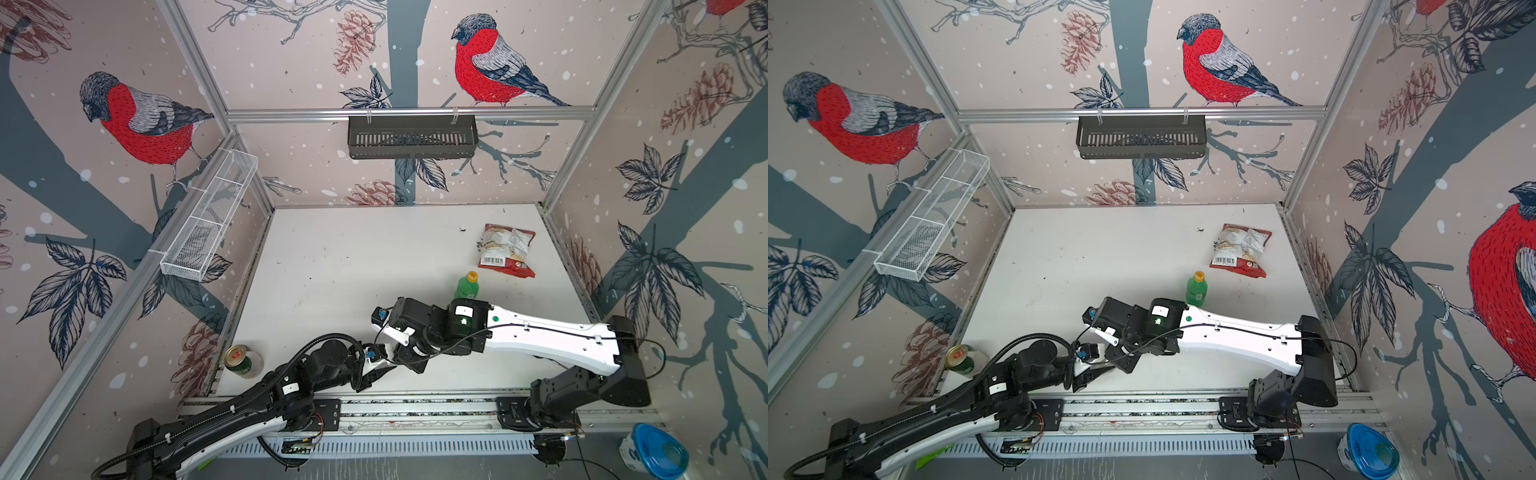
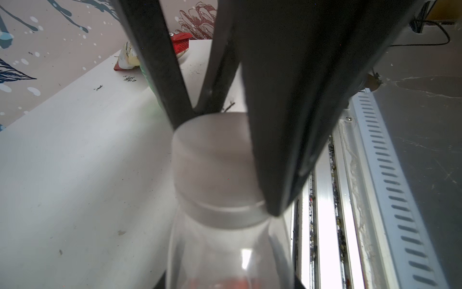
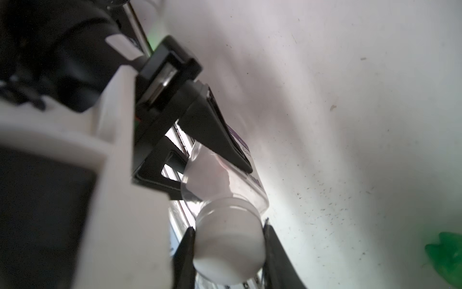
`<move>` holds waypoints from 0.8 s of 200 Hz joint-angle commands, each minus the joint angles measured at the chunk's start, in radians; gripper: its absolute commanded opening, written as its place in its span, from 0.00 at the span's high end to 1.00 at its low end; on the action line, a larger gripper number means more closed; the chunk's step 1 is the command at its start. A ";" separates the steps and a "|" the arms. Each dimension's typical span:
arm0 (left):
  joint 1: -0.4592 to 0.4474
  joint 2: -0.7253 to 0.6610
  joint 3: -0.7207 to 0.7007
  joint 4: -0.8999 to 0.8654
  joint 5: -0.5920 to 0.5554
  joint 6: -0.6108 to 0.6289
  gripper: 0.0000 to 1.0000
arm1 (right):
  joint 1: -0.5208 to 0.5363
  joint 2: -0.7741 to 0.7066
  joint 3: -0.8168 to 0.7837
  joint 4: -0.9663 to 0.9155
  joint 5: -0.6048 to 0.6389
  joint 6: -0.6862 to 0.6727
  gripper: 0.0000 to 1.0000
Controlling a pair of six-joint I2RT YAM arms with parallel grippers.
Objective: Screw on the bottle caps
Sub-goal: Screw the bottle cap onto the plastic bottle.
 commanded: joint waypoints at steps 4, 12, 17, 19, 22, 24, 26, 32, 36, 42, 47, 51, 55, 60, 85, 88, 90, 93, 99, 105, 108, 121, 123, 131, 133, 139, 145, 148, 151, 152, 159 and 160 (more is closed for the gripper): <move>-0.003 -0.005 0.009 0.122 0.002 0.033 0.63 | -0.002 0.008 -0.008 0.115 -0.019 0.253 0.63; -0.002 -0.007 0.009 0.121 -0.001 0.034 0.63 | 0.007 -0.002 -0.011 0.136 -0.020 0.267 0.57; -0.002 -0.007 0.009 0.121 -0.001 0.034 0.63 | 0.013 -0.010 -0.012 0.143 -0.013 0.258 0.55; -0.002 -0.006 0.009 0.121 -0.001 0.034 0.63 | 0.017 -0.014 -0.012 0.143 -0.006 0.252 0.54; -0.002 -0.006 0.009 0.120 0.000 0.034 0.63 | 0.021 -0.019 -0.013 0.139 0.003 0.240 0.53; -0.002 -0.006 0.009 0.121 0.001 0.034 0.63 | 0.024 -0.022 -0.013 0.136 0.013 0.231 0.52; -0.003 -0.007 0.009 0.121 0.002 0.034 0.63 | 0.027 -0.026 -0.012 0.129 0.022 0.220 0.51; -0.002 -0.008 0.009 0.118 0.003 0.036 0.63 | 0.028 -0.038 -0.012 0.107 0.053 0.193 0.47; -0.003 -0.009 0.010 0.118 0.004 0.036 0.63 | 0.028 -0.048 -0.014 0.092 0.072 0.172 0.45; -0.002 -0.009 0.009 0.117 0.007 0.037 0.63 | 0.028 -0.062 -0.021 0.072 0.093 0.132 0.40; -0.003 -0.009 0.009 0.117 0.010 0.037 0.63 | 0.028 -0.078 -0.030 0.061 0.096 0.096 0.35; -0.002 -0.010 0.009 0.116 0.012 0.039 0.63 | 0.028 -0.092 -0.038 0.053 0.096 0.064 0.32; -0.003 -0.010 0.009 0.115 0.015 0.040 0.63 | 0.028 -0.103 -0.047 0.044 0.090 0.030 0.28; -0.002 -0.011 0.009 0.112 0.017 0.040 0.63 | 0.029 -0.120 -0.056 0.035 0.088 -0.008 0.23; -0.002 -0.013 0.011 0.108 0.032 0.045 0.63 | 0.031 -0.197 -0.090 0.010 0.060 -0.183 0.19; -0.002 -0.013 0.011 0.108 0.033 0.045 0.63 | 0.031 -0.206 -0.094 0.014 0.056 -0.202 0.19; -0.002 -0.013 0.011 0.106 0.035 0.045 0.63 | 0.031 -0.210 -0.095 0.016 0.052 -0.215 0.19; -0.002 -0.013 0.012 0.106 0.037 0.044 0.63 | 0.031 -0.219 -0.099 0.018 0.040 -0.233 0.19; -0.002 -0.012 0.011 0.107 0.042 0.043 0.63 | 0.031 -0.234 -0.105 0.021 0.013 -0.277 0.19; -0.002 -0.012 0.011 0.105 0.049 0.043 0.63 | 0.031 -0.250 -0.112 0.027 -0.006 -0.312 0.19; -0.002 -0.011 0.011 0.105 0.051 0.043 0.63 | 0.031 -0.257 -0.116 0.032 -0.012 -0.330 0.19; -0.002 -0.008 0.012 0.102 0.066 0.042 0.63 | 0.031 -0.269 -0.118 0.040 -0.045 -0.397 0.20; -0.003 -0.006 0.012 0.102 0.067 0.042 0.63 | 0.031 -0.268 -0.116 0.039 -0.049 -0.408 0.21; -0.002 -0.007 0.012 0.101 0.076 0.041 0.63 | 0.031 -0.261 -0.110 0.036 -0.056 -0.442 0.22; -0.002 -0.008 0.012 0.100 0.078 0.040 0.63 | 0.030 -0.257 -0.108 0.034 -0.056 -0.450 0.23; -0.002 -0.006 0.012 0.101 0.084 0.038 0.63 | 0.030 -0.244 -0.100 0.030 -0.053 -0.470 0.24; -0.002 -0.007 0.012 0.102 0.090 0.036 0.63 | 0.028 -0.228 -0.088 0.025 -0.050 -0.486 0.25; -0.002 -0.006 0.012 0.102 0.093 0.036 0.63 | 0.028 -0.217 -0.082 0.022 -0.049 -0.493 0.26; -0.002 -0.006 0.012 0.102 0.095 0.036 0.63 | 0.028 -0.208 -0.075 0.018 -0.050 -0.500 0.26; -0.002 -0.006 0.011 0.102 0.096 0.035 0.63 | 0.028 -0.206 -0.073 0.017 -0.050 -0.503 0.27; -0.002 -0.005 0.011 0.104 0.100 0.033 0.63 | 0.028 -0.183 -0.059 0.008 -0.055 -0.520 0.28; -0.002 -0.005 0.011 0.103 0.100 0.033 0.63 | 0.028 -0.181 -0.057 0.007 -0.055 -0.521 0.28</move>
